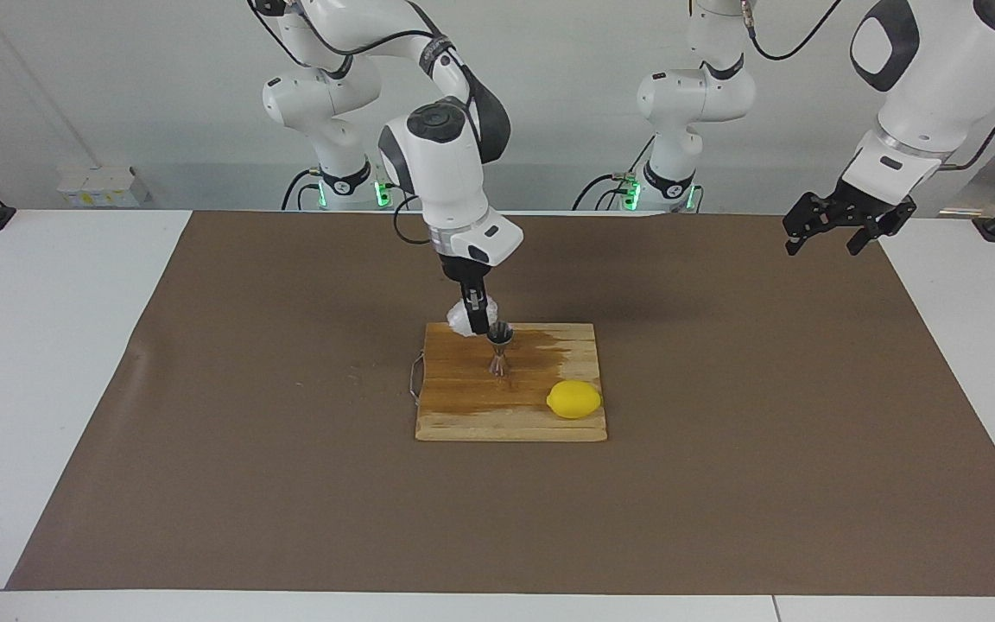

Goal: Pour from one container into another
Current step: 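Lift the white cup and carry it over the metal cup, then tilt the white cup with the right gripper to pour into the metal cup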

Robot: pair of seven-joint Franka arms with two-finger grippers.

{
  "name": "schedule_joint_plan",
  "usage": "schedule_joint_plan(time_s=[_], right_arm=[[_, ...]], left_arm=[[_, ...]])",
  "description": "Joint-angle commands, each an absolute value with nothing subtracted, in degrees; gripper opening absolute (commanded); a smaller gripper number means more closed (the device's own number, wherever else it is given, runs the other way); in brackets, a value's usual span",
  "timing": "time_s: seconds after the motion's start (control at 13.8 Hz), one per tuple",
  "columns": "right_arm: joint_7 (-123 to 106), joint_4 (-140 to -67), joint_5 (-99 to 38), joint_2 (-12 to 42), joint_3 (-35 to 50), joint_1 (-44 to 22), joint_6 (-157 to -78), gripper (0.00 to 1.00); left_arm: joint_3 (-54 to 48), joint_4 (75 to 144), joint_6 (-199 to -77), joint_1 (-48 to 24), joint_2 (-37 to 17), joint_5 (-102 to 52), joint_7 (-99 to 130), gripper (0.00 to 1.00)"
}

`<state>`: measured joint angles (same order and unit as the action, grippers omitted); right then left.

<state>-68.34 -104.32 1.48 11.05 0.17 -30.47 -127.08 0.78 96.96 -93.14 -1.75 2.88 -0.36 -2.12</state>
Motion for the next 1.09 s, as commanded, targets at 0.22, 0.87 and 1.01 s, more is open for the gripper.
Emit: schedule_joint_plan(time_s=[0.22, 0.87, 1.01], right_arm=[[-67.41, -103.8, 13.25, 12.66, 0.09, -31.99, -129.38, 0.11], [-67.76, -106.0, 14.15, 12.31, 0.18, -31.99, -131.31, 0.11], [-67.68, -106.43, 14.15, 12.3, 0.26, -31.99, -131.31, 0.11]], left_arm=[[0.7, 98.09, -93.08, -1.41, 4.13, -0.97, -2.29, 1.0], [0.7, 98.09, -93.08, -1.41, 4.04, -0.97, -2.29, 1.0], [0.7, 98.09, -93.08, -1.41, 4.13, -0.97, -2.29, 1.0]])
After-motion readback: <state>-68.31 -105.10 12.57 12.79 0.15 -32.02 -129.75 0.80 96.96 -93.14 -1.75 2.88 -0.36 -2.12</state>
